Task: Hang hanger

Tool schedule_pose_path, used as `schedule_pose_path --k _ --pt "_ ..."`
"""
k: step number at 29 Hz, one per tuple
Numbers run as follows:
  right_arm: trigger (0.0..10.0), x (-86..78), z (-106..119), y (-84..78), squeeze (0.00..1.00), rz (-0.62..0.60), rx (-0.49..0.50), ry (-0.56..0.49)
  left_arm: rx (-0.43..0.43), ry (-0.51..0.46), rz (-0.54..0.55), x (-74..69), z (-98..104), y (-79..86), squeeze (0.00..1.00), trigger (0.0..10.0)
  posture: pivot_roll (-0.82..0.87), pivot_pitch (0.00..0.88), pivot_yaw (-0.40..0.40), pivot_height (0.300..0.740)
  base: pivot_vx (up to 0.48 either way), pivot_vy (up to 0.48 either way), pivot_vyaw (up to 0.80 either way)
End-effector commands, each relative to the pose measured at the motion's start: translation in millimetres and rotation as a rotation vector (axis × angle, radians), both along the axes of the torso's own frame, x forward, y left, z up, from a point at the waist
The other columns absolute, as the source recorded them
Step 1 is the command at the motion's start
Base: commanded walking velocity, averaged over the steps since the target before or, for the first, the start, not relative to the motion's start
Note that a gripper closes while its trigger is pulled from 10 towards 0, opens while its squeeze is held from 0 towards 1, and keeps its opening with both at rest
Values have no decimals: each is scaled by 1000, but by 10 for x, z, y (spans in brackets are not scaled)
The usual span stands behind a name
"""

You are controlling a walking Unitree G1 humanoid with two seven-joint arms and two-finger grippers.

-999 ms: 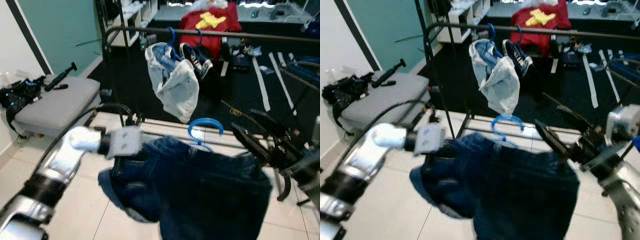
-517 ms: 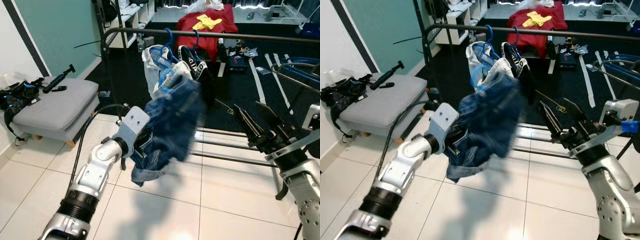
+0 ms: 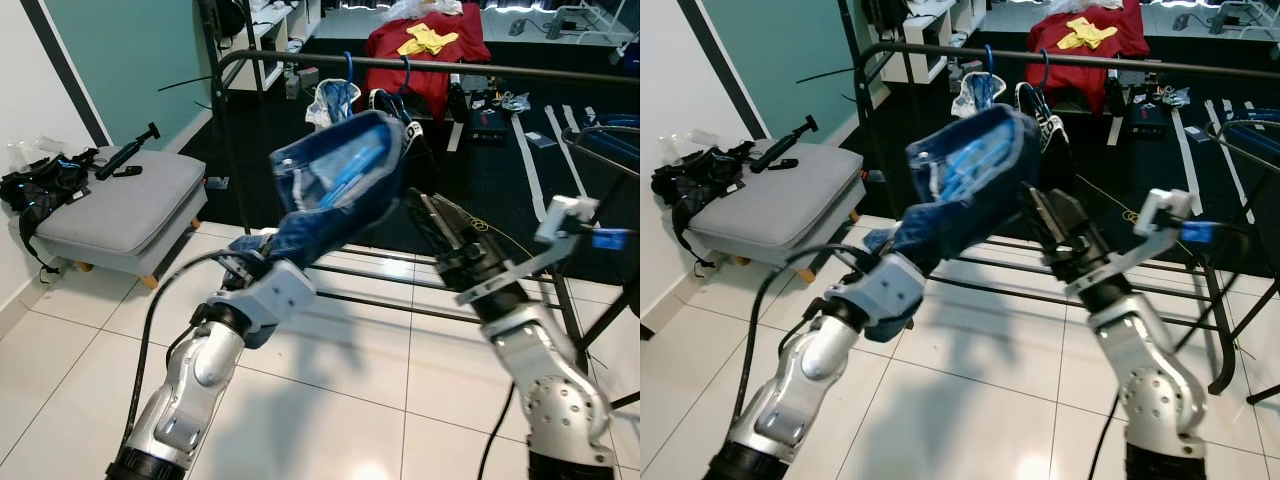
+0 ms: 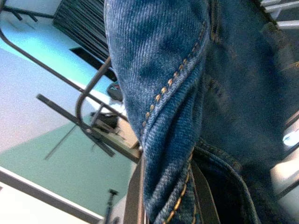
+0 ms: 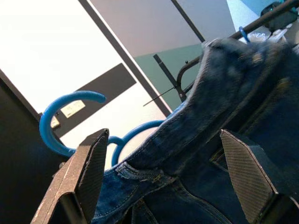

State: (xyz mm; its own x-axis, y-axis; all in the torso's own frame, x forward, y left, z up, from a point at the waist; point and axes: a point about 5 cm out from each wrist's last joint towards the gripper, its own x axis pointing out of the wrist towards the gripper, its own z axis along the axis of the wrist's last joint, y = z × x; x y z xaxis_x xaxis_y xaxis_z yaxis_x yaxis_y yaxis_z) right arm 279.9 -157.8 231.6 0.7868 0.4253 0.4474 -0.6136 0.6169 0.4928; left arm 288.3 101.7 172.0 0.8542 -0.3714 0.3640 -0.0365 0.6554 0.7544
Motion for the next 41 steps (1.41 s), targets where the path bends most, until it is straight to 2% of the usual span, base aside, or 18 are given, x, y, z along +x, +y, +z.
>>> schedule_pose_path --k 1,2,5,9,14,16,20,22,24,26,28,30,32,33,35,41 --pt "10000 -44 161 162 0 67 79 -35 64 -118 70 -11 67 43 0 10000 -54 123 72 740 0 0 0" --pt "10000 -44 161 162 0 67 79 -35 64 -118 70 -11 67 43 0 10000 -54 123 72 740 0 0 0" --pt "10000 -93 299 291 0 124 137 -64 137 -182 154 20 52 125 0 10000 -58 124 71 740 0 0 0" --pt "10000 -137 391 349 0 151 156 -86 194 -231 214 55 37 204 0 10000 -62 127 73 740 0 0 0" --pt "10000 -143 403 355 0 155 158 -89 201 -235 224 64 33 218 0 10000 -62 127 73 740 0 0 0" --pt "10000 -169 426 375 0 174 164 -83 216 -256 266 85 28 286 0 10000 -65 128 75 740 0 0 0" --pt "10000 -150 366 424 0 167 147 -20 258 -325 318 102 61 346 0 10000 -63 128 76 740 0 0 0" --pt "10000 -150 366 424 0 167 147 -20 258 -325 318 102 61 346 0 10000 -63 128 76 740 0 0 0" --pt "10000 -100 283 483 0 140 122 60 289 -393 364 99 89 353 0 10000 -62 128 74 740 0 0 0" --pt "10000 -87 258 500 0 132 116 84 299 -417 380 98 99 358 0 10000 -62 128 74 740 0 0 0" --pt "10000 -51 203 512 0 99 145 148 336 -509 421 94 139 357 0 10000 -62 127 71 740 0 0 0" --pt "10000 -46 197 512 0 95 150 155 342 -522 423 92 144 353 0 10000 -62 127 71 740 0 0 0" --pt "10000 -38 208 505 0 99 181 163 409 -608 391 58 167 278 0 10000 -65 123 67 740 0 0 0" --pt "10000 -38 208 505 0 99 181 163 409 -608 391 58 167 278 0 10000 -65 123 67 740 0 0 0" --pt "10000 -37 227 500 0 108 209 166 458 -672 352 30 171 210 0 10000 -68 118 63 740 0 0 0" --pt "10000 -48 251 504 0 115 234 167 485 -699 333 27 164 180 0 10000 -69 117 63 740 0 0 0"
